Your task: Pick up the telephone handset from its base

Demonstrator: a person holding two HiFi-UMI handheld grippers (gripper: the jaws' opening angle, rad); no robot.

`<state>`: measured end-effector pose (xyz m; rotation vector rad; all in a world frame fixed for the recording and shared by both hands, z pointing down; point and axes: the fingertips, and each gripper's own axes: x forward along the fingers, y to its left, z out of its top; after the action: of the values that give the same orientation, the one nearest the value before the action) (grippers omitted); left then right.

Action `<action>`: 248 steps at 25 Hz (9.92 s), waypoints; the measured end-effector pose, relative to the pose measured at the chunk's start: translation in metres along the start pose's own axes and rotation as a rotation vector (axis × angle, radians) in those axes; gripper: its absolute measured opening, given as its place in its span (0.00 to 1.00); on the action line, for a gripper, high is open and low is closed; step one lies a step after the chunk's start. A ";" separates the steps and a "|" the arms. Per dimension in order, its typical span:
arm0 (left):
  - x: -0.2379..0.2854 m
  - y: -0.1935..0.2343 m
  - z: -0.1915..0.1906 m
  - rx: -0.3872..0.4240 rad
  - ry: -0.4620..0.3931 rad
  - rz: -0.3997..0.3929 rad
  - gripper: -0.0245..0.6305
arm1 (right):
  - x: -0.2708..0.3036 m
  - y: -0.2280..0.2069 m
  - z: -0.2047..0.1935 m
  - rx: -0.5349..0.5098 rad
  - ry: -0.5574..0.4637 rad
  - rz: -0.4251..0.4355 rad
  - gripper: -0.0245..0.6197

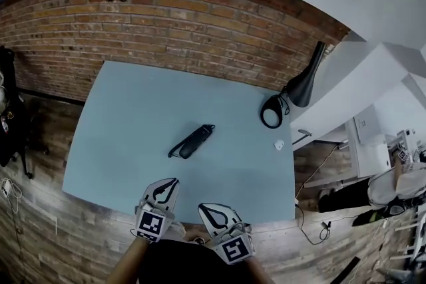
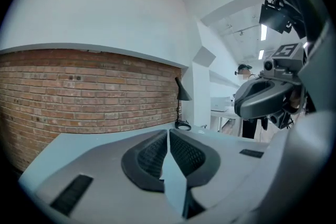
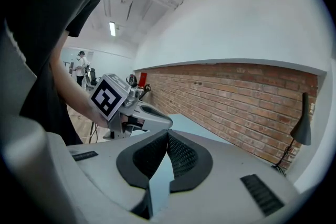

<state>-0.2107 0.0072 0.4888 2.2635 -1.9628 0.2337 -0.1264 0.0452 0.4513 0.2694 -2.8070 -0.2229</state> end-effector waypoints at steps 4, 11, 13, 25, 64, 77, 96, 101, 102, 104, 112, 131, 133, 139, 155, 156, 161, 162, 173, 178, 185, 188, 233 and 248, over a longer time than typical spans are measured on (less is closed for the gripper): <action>0.014 0.020 -0.008 0.026 0.006 -0.068 0.09 | 0.023 -0.007 -0.003 0.043 0.026 -0.053 0.07; 0.044 0.042 -0.019 0.001 0.027 -0.096 0.10 | 0.033 -0.025 -0.012 0.081 0.052 -0.111 0.07; 0.058 0.044 -0.020 0.005 0.048 -0.090 0.10 | 0.029 -0.037 -0.016 0.084 0.058 -0.129 0.07; 0.121 0.054 -0.035 0.047 0.090 -0.057 0.14 | -0.008 -0.114 -0.048 0.170 0.072 -0.243 0.07; 0.263 0.057 -0.174 0.026 0.700 -0.061 0.63 | -0.099 -0.212 -0.130 0.369 0.126 -0.486 0.07; 0.273 0.059 -0.201 0.046 0.808 -0.063 0.63 | -0.122 -0.220 -0.147 0.391 0.178 -0.517 0.07; 0.269 0.057 -0.206 0.072 0.853 -0.060 0.46 | -0.111 -0.222 -0.147 0.395 0.173 -0.501 0.07; 0.268 0.056 -0.204 0.064 0.850 -0.061 0.45 | -0.111 -0.223 -0.147 0.398 0.167 -0.506 0.07; 0.268 0.056 -0.203 0.064 0.848 -0.061 0.45 | -0.111 -0.224 -0.146 0.386 0.169 -0.503 0.07; 0.269 0.057 -0.201 0.064 0.845 -0.063 0.45 | -0.110 -0.224 -0.145 0.368 0.172 -0.496 0.07; 0.267 0.055 -0.201 0.073 0.853 -0.074 0.45 | -0.109 -0.221 -0.145 0.392 0.168 -0.505 0.07; 0.256 0.048 -0.198 0.122 0.864 -0.118 0.44 | -0.109 -0.216 -0.142 0.379 0.171 -0.498 0.07; 0.254 0.048 -0.197 0.125 0.864 -0.122 0.44 | -0.108 -0.217 -0.142 0.370 0.171 -0.497 0.07; 0.253 0.047 -0.197 0.143 0.866 -0.138 0.44 | -0.106 -0.217 -0.143 0.354 0.171 -0.488 0.07; 0.250 0.043 -0.188 0.162 0.861 -0.157 0.44 | -0.100 -0.216 -0.143 0.351 0.177 -0.469 0.07; 0.250 0.043 -0.186 0.162 0.858 -0.158 0.44 | -0.099 -0.216 -0.143 0.352 0.177 -0.468 0.07; 0.250 0.043 -0.181 0.161 0.843 -0.171 0.44 | -0.098 -0.214 -0.142 0.371 0.175 -0.470 0.07; 0.250 0.043 -0.179 0.163 0.835 -0.174 0.44 | -0.097 -0.213 -0.142 0.377 0.173 -0.472 0.07; 0.248 0.041 -0.175 0.086 0.828 -0.191 0.44 | -0.097 -0.213 -0.145 0.358 0.182 -0.460 0.07; 0.238 0.035 -0.193 0.168 0.911 -0.234 0.44 | -0.098 -0.213 -0.146 0.353 0.186 -0.461 0.07; 0.236 0.030 -0.207 0.206 0.937 -0.257 0.45 | -0.099 -0.214 -0.146 0.352 0.187 -0.461 0.07; 0.238 0.029 -0.207 0.207 0.954 -0.257 0.46 | -0.099 -0.213 -0.147 0.363 0.188 -0.465 0.07; 0.256 0.030 -0.128 0.197 0.762 -0.275 0.46 | -0.096 -0.201 -0.145 0.339 0.207 -0.448 0.07; 0.251 0.055 -0.035 0.139 0.544 -0.208 0.46 | -0.068 -0.191 -0.129 0.298 0.194 -0.379 0.07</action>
<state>-0.2313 -0.2366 0.5744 2.1530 -1.4626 0.8766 0.0087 -0.1423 0.5181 0.8454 -2.5663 0.1356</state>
